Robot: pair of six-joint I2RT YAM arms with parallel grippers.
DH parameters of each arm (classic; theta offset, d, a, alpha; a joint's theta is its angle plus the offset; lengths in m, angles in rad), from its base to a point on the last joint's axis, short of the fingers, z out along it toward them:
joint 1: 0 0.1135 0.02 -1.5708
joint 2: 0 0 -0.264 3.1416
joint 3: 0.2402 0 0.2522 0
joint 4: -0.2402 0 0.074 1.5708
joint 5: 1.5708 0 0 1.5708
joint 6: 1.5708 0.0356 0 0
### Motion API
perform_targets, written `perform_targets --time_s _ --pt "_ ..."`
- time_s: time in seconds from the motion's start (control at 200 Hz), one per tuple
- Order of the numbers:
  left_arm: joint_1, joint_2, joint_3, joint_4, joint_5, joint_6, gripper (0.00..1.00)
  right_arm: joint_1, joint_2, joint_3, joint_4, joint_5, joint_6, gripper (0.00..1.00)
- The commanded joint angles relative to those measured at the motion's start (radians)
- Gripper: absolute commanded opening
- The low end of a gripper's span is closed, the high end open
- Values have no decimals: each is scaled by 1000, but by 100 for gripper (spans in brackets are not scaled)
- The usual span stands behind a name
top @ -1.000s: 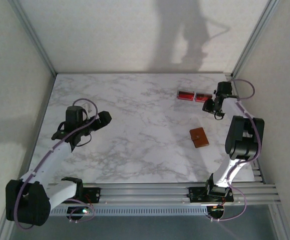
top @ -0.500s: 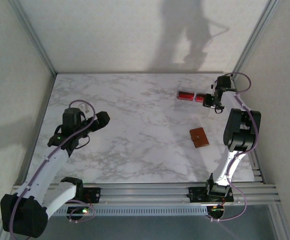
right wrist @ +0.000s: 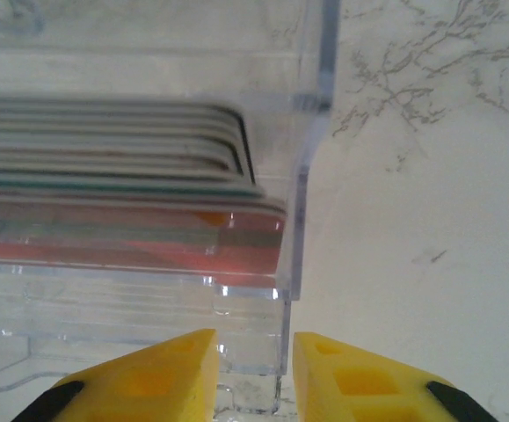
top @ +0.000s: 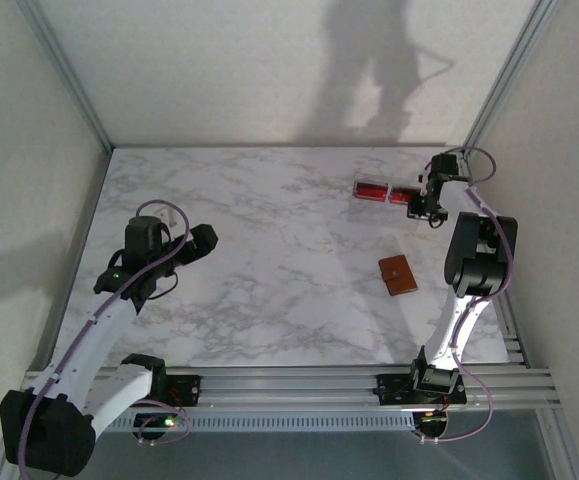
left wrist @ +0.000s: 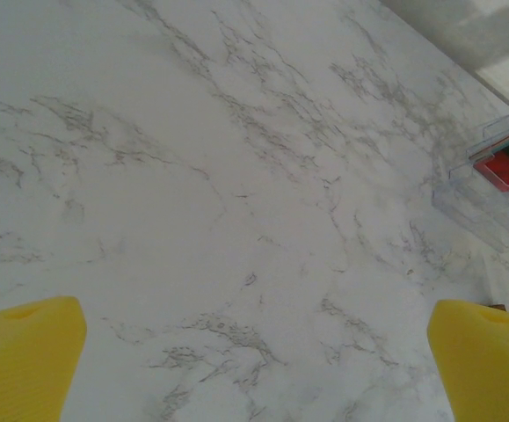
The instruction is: Put the credit cards into the card holder
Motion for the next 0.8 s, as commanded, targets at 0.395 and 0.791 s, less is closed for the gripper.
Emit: perform_targets --time_s 0.395,0.791 --pt "-7 -13 1 -19 -9 14 100 2 -15 1 2 -32 -69 17" --pt "-7 -62 -13 -23 -52 -27 100 135 -80 -35 -6 -51 -62 17"
